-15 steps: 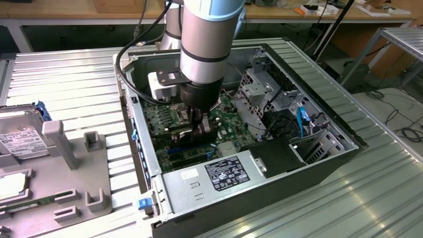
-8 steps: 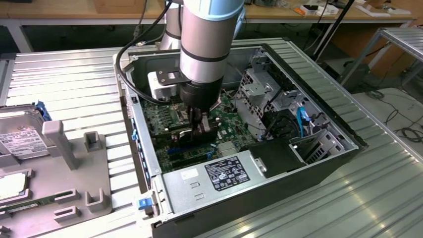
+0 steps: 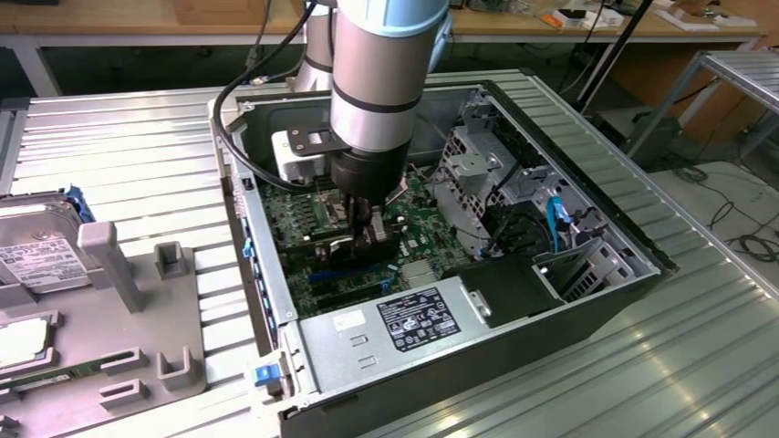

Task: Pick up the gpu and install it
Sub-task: 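Insert the gpu into the slot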

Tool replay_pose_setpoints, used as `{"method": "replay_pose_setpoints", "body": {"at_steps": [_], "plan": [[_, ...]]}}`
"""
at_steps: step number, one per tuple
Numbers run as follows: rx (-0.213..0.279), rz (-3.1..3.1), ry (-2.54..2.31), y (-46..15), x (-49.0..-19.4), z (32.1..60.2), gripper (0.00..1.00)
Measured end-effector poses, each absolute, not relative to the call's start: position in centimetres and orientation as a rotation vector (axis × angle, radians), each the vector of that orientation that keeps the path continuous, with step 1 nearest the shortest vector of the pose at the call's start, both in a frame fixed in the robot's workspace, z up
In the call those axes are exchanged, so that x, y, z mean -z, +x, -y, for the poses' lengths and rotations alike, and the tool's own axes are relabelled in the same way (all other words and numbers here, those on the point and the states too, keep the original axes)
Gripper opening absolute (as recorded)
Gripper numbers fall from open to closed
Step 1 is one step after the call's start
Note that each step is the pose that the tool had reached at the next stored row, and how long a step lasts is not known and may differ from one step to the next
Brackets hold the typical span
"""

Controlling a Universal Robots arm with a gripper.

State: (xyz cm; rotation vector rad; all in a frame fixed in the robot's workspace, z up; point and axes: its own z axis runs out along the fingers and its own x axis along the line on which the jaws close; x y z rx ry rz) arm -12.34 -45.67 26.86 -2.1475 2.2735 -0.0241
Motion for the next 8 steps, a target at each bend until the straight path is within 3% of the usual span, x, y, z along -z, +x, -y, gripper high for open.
{"method": "replay_pose_setpoints", "body": {"at_steps": [8], "plan": [[0.024, -2.241, -2.181, -12.34, -26.85, 45.57, 0.27]]}}
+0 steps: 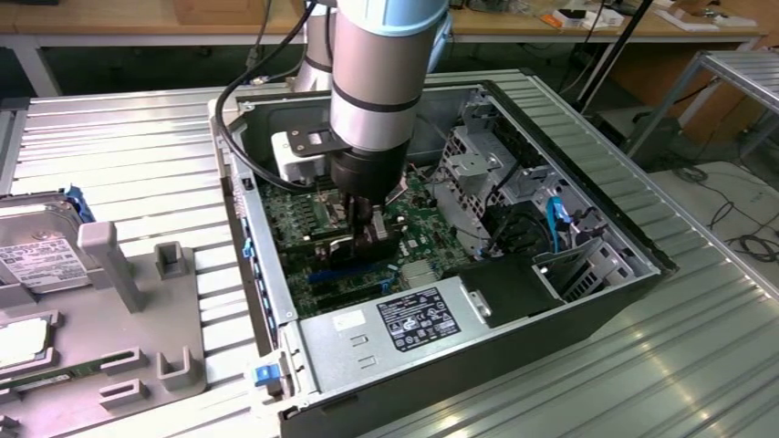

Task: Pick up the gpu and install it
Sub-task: 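Insert the gpu into the slot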

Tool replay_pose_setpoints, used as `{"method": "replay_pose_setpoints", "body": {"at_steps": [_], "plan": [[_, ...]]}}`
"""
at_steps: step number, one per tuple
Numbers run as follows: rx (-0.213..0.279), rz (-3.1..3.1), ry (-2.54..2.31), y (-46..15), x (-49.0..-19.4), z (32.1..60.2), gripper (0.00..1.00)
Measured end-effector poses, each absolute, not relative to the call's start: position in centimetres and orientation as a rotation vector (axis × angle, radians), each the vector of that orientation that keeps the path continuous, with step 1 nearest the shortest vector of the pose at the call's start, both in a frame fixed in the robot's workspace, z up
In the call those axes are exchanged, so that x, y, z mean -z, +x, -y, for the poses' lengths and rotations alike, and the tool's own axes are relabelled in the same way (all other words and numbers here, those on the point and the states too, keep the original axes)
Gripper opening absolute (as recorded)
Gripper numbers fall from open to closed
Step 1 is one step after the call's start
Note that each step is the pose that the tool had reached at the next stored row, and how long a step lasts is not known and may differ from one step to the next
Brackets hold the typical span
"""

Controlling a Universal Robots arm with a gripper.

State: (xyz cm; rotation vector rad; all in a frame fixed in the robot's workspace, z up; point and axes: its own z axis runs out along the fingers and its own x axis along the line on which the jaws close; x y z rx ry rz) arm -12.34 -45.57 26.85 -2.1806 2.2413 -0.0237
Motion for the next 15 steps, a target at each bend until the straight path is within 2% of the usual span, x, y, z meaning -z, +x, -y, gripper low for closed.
{"method": "replay_pose_setpoints", "body": {"at_steps": [15], "plan": [[0.028, -2.231, -2.187, -12.50, -26.60, 45.58, 0.27]]}}
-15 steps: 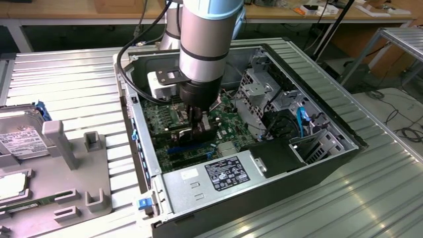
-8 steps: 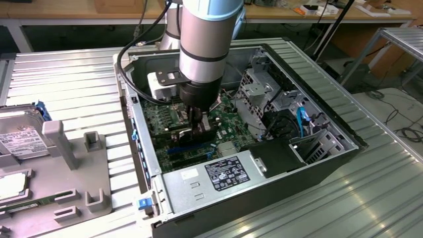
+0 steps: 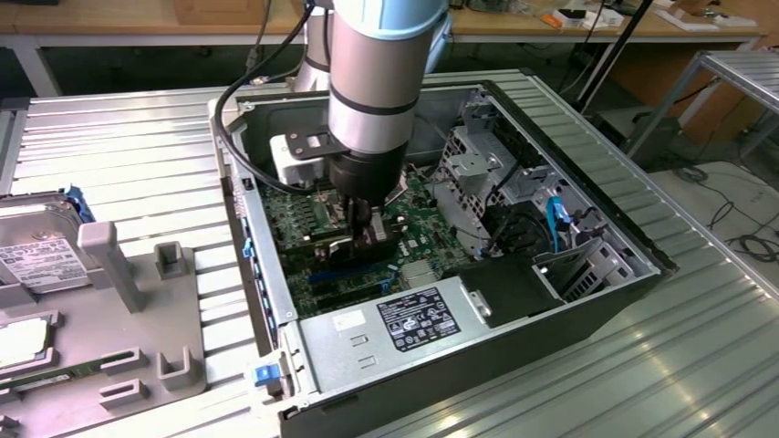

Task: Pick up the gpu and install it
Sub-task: 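Insert the gpu into the slot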

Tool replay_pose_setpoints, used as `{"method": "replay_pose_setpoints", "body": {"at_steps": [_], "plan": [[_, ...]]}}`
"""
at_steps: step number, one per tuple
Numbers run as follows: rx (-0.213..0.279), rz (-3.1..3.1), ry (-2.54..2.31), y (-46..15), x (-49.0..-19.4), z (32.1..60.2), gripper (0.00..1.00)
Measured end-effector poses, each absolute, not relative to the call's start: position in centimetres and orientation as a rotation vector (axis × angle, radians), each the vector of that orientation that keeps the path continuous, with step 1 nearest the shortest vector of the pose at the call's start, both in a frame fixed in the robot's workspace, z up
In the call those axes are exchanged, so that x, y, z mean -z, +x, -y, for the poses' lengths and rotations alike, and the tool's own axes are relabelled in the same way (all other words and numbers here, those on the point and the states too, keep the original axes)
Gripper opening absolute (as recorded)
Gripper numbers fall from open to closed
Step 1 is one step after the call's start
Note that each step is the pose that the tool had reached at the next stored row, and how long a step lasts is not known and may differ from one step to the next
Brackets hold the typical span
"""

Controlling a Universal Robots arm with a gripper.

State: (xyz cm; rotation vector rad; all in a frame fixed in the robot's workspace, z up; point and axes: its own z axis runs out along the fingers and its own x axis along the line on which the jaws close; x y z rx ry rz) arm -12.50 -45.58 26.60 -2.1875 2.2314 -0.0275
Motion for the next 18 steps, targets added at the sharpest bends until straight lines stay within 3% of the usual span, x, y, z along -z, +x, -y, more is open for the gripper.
{"method": "replay_pose_setpoints", "body": {"at_steps": [18], "plan": [[0.035, -2.228, -2.184, -12.57, -26.47, 45.56, 0.27]]}}
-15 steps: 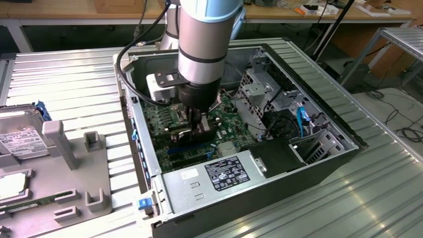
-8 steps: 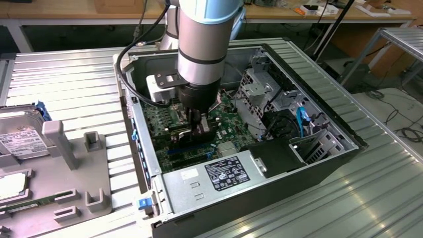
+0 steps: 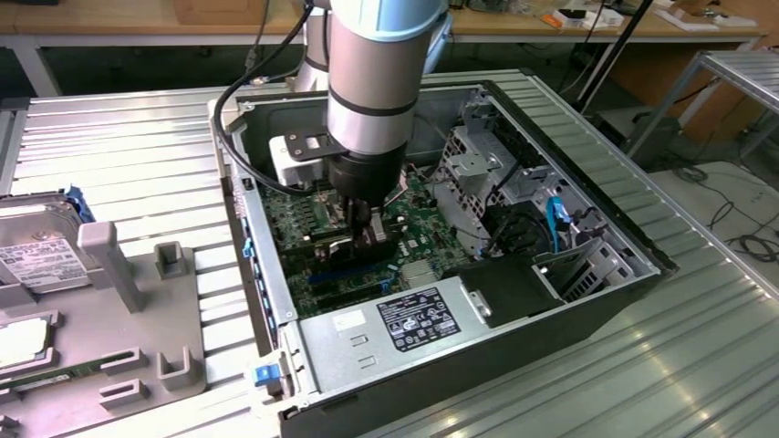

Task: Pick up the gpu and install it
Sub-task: 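Insert the gpu into the slot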

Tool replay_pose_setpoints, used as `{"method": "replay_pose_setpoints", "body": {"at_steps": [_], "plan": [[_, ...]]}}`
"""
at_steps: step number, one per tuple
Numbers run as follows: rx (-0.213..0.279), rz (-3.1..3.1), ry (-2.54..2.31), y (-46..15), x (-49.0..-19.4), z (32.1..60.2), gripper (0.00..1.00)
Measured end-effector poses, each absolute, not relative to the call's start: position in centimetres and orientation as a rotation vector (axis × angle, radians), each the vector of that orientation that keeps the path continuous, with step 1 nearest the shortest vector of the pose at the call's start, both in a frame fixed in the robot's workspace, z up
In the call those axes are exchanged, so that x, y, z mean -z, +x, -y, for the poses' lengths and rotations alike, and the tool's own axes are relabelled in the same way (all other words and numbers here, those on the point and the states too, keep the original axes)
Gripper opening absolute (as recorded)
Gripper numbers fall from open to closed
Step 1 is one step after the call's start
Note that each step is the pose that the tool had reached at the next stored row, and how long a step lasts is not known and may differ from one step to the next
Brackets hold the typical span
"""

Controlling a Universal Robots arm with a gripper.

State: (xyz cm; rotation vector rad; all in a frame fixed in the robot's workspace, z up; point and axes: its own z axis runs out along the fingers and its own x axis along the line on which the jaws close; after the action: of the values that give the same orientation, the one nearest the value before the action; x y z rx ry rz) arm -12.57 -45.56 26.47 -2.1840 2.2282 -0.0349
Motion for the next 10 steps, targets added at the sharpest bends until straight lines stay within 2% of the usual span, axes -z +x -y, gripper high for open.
{"method": "replay_pose_setpoints", "body": {"at_steps": [10], "plan": [[0.037, -2.227, -2.183, -12.62, -26.25, 45.56, 0.27]]}}
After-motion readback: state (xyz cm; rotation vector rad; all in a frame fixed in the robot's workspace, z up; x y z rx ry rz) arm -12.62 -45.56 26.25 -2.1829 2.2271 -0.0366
